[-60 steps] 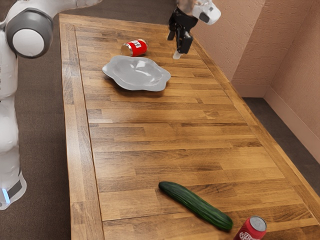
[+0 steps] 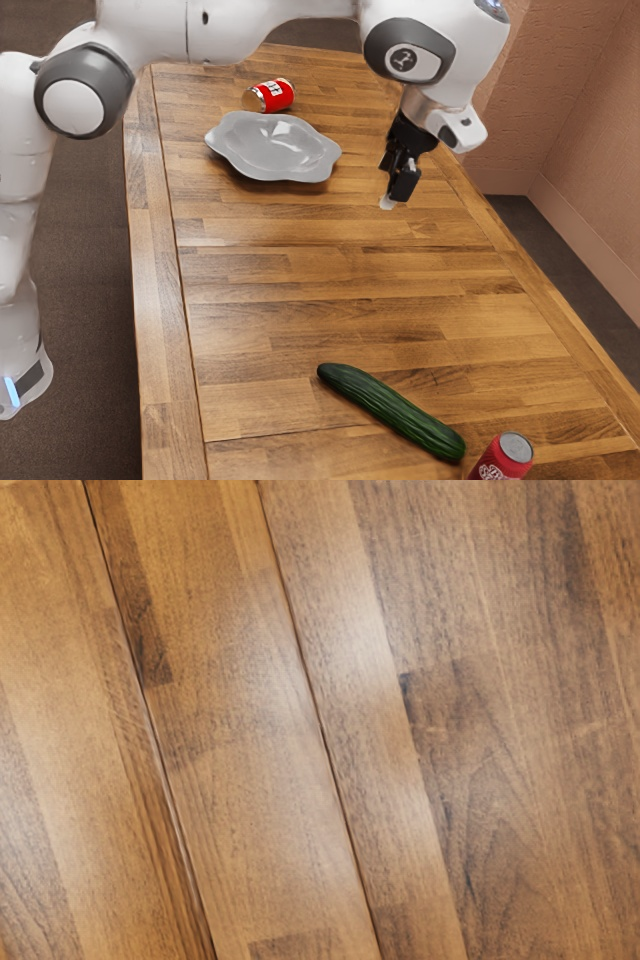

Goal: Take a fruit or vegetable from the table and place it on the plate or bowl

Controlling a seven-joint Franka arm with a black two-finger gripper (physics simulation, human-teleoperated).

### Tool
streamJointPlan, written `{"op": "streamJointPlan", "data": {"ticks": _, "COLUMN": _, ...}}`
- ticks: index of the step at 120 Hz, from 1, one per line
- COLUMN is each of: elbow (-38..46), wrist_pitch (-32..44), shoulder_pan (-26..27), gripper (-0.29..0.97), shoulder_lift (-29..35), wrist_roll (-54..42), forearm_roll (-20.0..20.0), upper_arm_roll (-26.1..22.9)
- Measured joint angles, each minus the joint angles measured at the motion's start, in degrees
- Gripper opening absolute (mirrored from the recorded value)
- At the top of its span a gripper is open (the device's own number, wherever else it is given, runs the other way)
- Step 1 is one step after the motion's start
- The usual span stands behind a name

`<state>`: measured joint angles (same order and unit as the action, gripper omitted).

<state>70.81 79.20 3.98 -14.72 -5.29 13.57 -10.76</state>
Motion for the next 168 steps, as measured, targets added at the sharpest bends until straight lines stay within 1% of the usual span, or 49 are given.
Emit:
{"op": "streamJointPlan", "data": {"ticks": 3, "elbow": -0.1, "wrist_pitch": 1.0, "shoulder_pan": 0.4, "gripper": 0.68, "shoulder_lift": -1.4, "wrist_roll": -0.5, "forearm_roll": 0.3, "upper_arm_roll": -0.6}}
{"op": "streamJointPlan", "data": {"ticks": 6, "elbow": -0.2, "wrist_pitch": 1.8, "shoulder_pan": 0.1, "gripper": 0.68, "shoulder_lift": -2.5, "wrist_roll": -1.1, "forearm_roll": 0.6, "upper_arm_roll": -2.3}}
{"op": "streamJointPlan", "data": {"ticks": 15, "elbow": -0.1, "wrist_pitch": 4.4, "shoulder_pan": -5.8, "gripper": 0.68, "shoulder_lift": -6.1, "wrist_roll": -2.4, "forearm_roll": 1.1, "upper_arm_roll": -14.2}}
{"op": "streamJointPlan", "data": {"ticks": 19, "elbow": 0.0, "wrist_pitch": 5.5, "shoulder_pan": -7.3, "gripper": 0.68, "shoulder_lift": -7.3, "wrist_roll": -3.0, "forearm_roll": 1.2, "upper_arm_roll": -17.8}}
{"op": "streamJointPlan", "data": {"ticks": 23, "elbow": 0.2, "wrist_pitch": 6.5, "shoulder_pan": -8.1, "gripper": 0.68, "shoulder_lift": -8.1, "wrist_roll": -3.5, "forearm_roll": 1.3, "upper_arm_roll": -20.2}}
{"op": "streamJointPlan", "data": {"ticks": 31, "elbow": 1.4, "wrist_pitch": 8.9, "shoulder_pan": -8.6, "gripper": 0.68, "shoulder_lift": -8.9, "wrist_roll": -4.4, "forearm_roll": 1.2, "upper_arm_roll": -23.0}}
{"op": "streamJointPlan", "data": {"ticks": 46, "elbow": 5.4, "wrist_pitch": 12.9, "shoulder_pan": -8.5, "gripper": 0.68, "shoulder_lift": -9.5, "wrist_roll": -5.7, "forearm_roll": 0.3, "upper_arm_roll": -24.7}}
{"op": "streamJointPlan", "data": {"ticks": 52, "elbow": 6.8, "wrist_pitch": 14.2, "shoulder_pan": -8.7, "gripper": 0.68, "shoulder_lift": -9.4, "wrist_roll": -5.8, "forearm_roll": 0.3, "upper_arm_roll": -26.9}}
{"op": "streamJointPlan", "data": {"ticks": 59, "elbow": 9.0, "wrist_pitch": 15.4, "shoulder_pan": -8.6, "gripper": 0.68, "shoulder_lift": -8.8, "wrist_roll": -5.8, "forearm_roll": 0.1, "upper_arm_roll": -28.4}}
{"op": "streamJointPlan", "data": {"ticks": 70, "elbow": 11.7, "wrist_pitch": 16.8, "shoulder_pan": -8.4, "gripper": 0.68, "shoulder_lift": -8.1, "wrist_roll": -5.6, "forearm_roll": -0.2, "upper_arm_roll": -29.7}}
{"op": "streamJointPlan", "data": {"ticks": 86, "elbow": 16.8, "wrist_pitch": 19.2, "shoulder_pan": -8.1, "gripper": 0.68, "shoulder_lift": -6.1, "wrist_roll": -5.1, "forearm_roll": -1.7, "upper_arm_roll": -30.2}}
{"op": "streamJointPlan", "data": {"ticks": 115, "elbow": 19.7, "wrist_pitch": 23.1, "shoulder_pan": -7.8, "gripper": 0.68, "shoulder_lift": -6.1, "wrist_roll": -3.6, "forearm_roll": -2.7, "upper_arm_roll": -31.6}}
{"op": "streamJointPlan", "data": {"ticks": 122, "elbow": 19.5, "wrist_pitch": 23.6, "shoulder_pan": -8.1, "gripper": 0.68, "shoulder_lift": -6.1, "wrist_roll": -3.4, "forearm_roll": -2.1, "upper_arm_roll": -31.6}}
{"op": "streamJointPlan", "data": {"ticks": 130, "elbow": 18.3, "wrist_pitch": 24.1, "shoulder_pan": -8.5, "gripper": 0.68, "shoulder_lift": -6.6, "wrist_roll": -3.5, "forearm_roll": -0.2, "upper_arm_roll": -31.6}}
{"op": "streamJointPlan", "data": {"ticks": 143, "elbow": 17.0, "wrist_pitch": 24.6, "shoulder_pan": -8.6, "gripper": 0.68, "shoulder_lift": -9.2, "wrist_roll": -3.7, "forearm_roll": 1.8, "upper_arm_roll": -31.6}}
{"op": "streamJointPlan", "data": {"ticks": 168, "elbow": 16.8, "wrist_pitch": 25.2, "shoulder_pan": -9.2, "gripper": 0.68, "shoulder_lift": -12.1, "wrist_roll": -3.8, "forearm_roll": 2.9, "upper_arm_roll": -31.6}}
